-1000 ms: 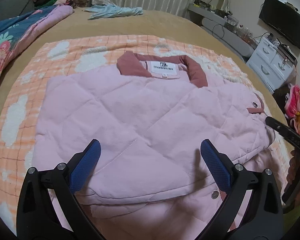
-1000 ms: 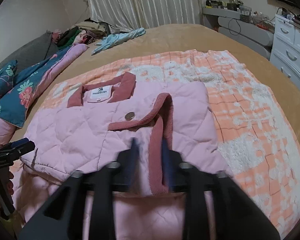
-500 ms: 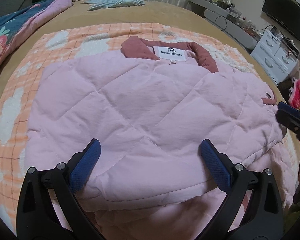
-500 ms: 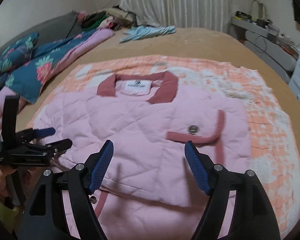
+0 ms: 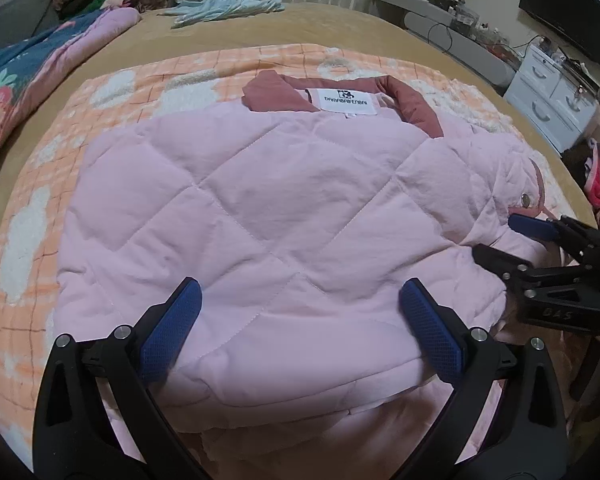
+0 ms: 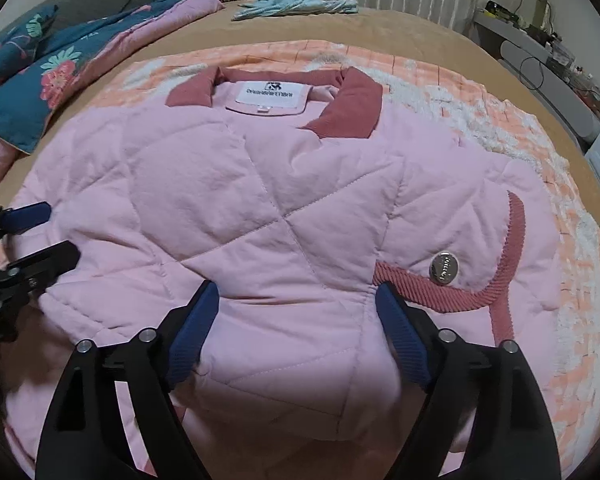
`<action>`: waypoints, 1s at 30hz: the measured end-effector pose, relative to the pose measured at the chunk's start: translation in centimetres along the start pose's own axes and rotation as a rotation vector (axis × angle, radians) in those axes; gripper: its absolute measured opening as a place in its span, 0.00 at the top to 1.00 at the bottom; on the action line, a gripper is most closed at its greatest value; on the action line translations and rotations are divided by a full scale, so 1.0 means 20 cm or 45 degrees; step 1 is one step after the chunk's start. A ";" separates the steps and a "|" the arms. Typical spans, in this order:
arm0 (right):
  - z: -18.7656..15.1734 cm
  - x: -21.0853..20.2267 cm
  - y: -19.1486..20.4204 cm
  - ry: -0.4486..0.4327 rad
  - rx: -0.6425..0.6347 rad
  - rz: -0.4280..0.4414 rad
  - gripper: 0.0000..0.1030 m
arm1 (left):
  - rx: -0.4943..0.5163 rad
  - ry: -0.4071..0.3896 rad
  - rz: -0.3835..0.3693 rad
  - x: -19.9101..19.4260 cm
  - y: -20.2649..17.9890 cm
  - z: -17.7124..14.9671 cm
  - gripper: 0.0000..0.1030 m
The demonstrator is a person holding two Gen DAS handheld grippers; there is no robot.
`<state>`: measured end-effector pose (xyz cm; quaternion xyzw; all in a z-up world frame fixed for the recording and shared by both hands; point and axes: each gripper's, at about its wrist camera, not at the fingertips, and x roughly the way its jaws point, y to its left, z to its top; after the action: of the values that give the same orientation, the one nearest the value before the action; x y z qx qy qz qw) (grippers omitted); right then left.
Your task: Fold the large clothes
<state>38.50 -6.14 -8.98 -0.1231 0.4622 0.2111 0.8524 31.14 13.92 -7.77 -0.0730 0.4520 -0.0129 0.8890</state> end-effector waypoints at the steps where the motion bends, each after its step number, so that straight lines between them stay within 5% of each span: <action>1: 0.00 0.01 -0.01 -0.004 0.010 0.004 0.21 | -0.005 -0.001 -0.002 0.00 0.00 0.00 0.09; 10: -0.06 -0.14 -0.02 -0.053 0.053 0.039 0.19 | -0.015 -0.043 0.024 -0.15 -0.05 -0.03 0.09; 17: -0.14 -0.45 -0.10 -0.199 0.159 0.109 0.06 | -0.057 -0.112 -0.009 -0.33 -0.07 -0.05 0.09; 30: -0.33 -0.84 -0.16 -0.339 0.190 0.034 0.05 | -0.118 -0.223 -0.030 -0.64 -0.08 -0.11 0.09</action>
<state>27.10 -15.84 1.67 -0.0241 0.3610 0.2021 0.9101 21.86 13.15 1.36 -0.1203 0.3716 0.0041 0.9205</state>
